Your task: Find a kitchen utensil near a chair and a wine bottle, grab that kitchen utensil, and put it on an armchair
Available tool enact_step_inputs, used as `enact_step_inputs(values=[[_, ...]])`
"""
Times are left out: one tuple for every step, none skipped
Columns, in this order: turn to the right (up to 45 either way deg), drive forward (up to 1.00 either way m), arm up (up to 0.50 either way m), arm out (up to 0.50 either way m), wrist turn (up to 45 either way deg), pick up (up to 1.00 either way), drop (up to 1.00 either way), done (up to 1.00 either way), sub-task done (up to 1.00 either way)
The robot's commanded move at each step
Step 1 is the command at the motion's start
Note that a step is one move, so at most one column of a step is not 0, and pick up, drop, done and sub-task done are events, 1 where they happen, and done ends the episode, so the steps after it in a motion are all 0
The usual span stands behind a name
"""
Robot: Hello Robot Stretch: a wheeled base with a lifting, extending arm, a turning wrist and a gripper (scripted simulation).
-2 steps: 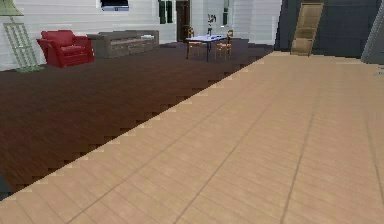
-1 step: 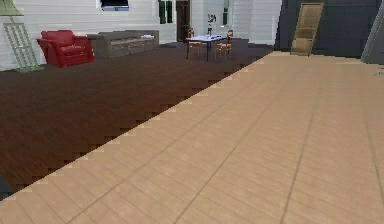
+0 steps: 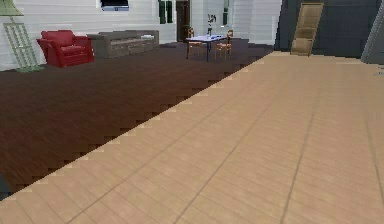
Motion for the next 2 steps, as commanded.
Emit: enact_step_inputs(values=[[0.0,0.00,0.00,0.00,45.0,0.00,0.00,0.00,0.00],[0.0,0.00,0.00,0.00,45.0,0.00,0.00,0.00,0.00]])
